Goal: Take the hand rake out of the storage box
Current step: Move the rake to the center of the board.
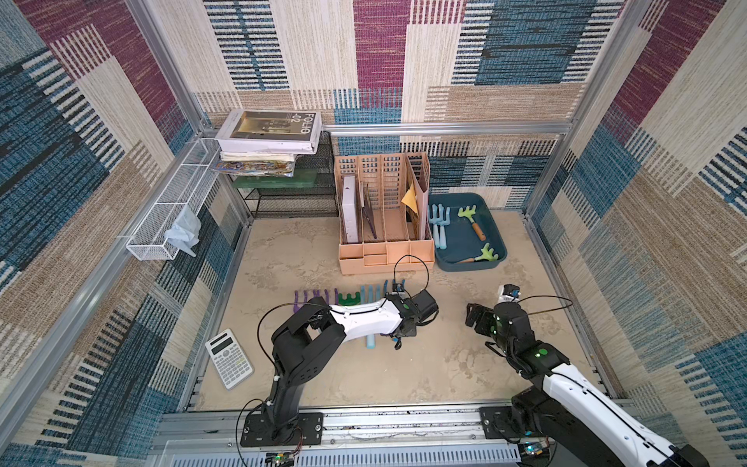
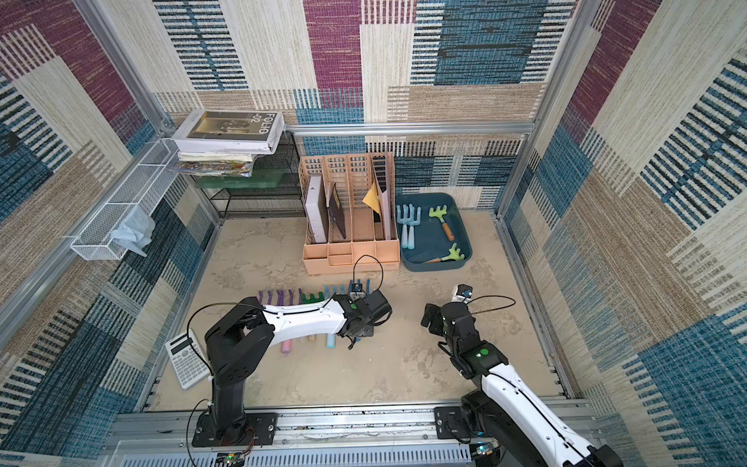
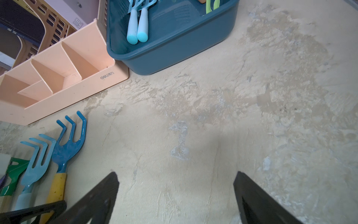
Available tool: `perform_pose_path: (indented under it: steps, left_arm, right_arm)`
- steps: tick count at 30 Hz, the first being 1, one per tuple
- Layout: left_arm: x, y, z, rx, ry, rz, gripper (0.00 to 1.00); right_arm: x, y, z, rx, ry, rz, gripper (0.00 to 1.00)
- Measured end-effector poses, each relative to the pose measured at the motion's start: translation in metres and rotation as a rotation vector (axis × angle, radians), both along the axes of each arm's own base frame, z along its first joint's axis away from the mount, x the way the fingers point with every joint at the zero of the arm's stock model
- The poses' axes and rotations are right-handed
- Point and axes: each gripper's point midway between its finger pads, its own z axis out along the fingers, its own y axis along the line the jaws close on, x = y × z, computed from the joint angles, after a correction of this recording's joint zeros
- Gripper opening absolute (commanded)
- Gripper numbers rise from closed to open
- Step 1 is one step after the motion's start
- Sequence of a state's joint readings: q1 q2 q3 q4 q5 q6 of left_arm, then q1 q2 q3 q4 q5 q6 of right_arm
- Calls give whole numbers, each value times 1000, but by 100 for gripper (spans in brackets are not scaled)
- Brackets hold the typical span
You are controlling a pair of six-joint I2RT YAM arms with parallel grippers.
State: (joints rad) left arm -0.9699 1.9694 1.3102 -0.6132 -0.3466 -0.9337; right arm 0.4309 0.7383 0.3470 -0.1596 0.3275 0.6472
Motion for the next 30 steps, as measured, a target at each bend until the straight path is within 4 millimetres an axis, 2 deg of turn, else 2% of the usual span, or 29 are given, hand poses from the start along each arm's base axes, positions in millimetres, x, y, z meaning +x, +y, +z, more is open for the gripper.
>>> perform_pose_path:
  steps: [2,4,6,10,17,24,27,30]
  left_arm:
    - [2,1,2,2,5,10,32]
    - [3,1,3,1,6,17,36]
    - [3,2,3,0,8,31,46]
    - [-1,5,5,-1,13,35,54]
    - [-2,5,25,-40,-9,29,58]
    - [-3,8,55,-82,-56,1,61]
    - [-5,11,53,-77,-56,-11,61]
    - [-6,6,35,-63,-25,-20,61]
  right_arm:
    - [0,0,-1,-1,2,0,96]
    - [-1,1,-1,4,2,7,96]
    - [-1,2,-1,7,2,10,96]
    - [-1,3,-2,11,2,14,96]
    - [-2,3,-3,11,1,15,96]
    - [-1,3,-4,8,2,17,96]
    - [-1,3,-6,5,8,18,96]
    - [-1,4,-6,6,9,20,96]
